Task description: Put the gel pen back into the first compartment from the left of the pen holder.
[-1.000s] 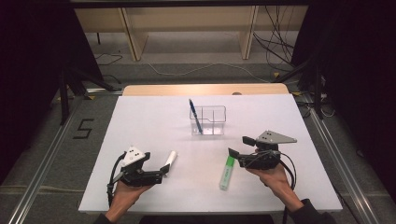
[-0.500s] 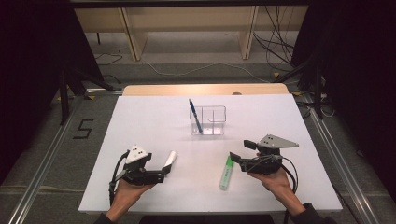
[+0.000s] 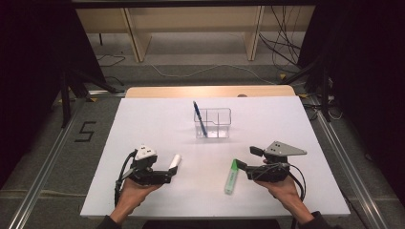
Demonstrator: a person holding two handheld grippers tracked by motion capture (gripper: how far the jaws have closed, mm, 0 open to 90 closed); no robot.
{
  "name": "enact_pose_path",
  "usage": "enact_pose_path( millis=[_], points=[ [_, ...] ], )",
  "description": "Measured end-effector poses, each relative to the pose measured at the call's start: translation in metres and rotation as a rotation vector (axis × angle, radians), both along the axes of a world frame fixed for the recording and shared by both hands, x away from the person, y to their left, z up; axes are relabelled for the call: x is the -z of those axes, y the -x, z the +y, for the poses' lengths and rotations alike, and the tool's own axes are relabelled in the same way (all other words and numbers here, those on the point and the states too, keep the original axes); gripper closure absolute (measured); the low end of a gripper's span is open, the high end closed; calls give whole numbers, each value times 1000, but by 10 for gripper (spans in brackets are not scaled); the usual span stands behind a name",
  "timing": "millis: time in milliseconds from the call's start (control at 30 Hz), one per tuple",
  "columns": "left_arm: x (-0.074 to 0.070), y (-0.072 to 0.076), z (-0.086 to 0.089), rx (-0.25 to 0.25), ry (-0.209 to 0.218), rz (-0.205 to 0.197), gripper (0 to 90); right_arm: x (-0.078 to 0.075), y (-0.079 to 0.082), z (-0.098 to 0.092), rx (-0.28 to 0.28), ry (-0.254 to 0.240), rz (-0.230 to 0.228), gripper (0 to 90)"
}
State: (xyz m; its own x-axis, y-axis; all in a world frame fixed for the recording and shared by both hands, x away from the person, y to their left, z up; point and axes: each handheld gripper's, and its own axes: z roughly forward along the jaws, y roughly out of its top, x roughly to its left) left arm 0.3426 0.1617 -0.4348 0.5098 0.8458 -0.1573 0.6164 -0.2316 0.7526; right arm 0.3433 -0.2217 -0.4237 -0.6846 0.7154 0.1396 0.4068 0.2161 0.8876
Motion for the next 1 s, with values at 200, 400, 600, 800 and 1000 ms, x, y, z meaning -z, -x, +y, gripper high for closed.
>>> enact_pose_path(
  millis=[200, 400, 600, 800, 1000],
  points=[
    [-4, -9, -3, -5, -38, 48, 127, 2, 1, -1, -3, 3, 2, 253],
    [-2, -18, -11, 10, -112, 97, 138, 3, 2, -2, -4, 5, 4, 254],
    [0, -22, -20, 35, -155, 130, 141, 3, 3, -2, -2, 7, 10, 253],
    [2, -27, -24, 44, -172, 169, 146, 5, 4, -1, -3, 10, 11, 248],
    [3, -32, -26, 49, -193, 189, 147, 5, 4, -1, -5, 13, 17, 243]
  ],
)
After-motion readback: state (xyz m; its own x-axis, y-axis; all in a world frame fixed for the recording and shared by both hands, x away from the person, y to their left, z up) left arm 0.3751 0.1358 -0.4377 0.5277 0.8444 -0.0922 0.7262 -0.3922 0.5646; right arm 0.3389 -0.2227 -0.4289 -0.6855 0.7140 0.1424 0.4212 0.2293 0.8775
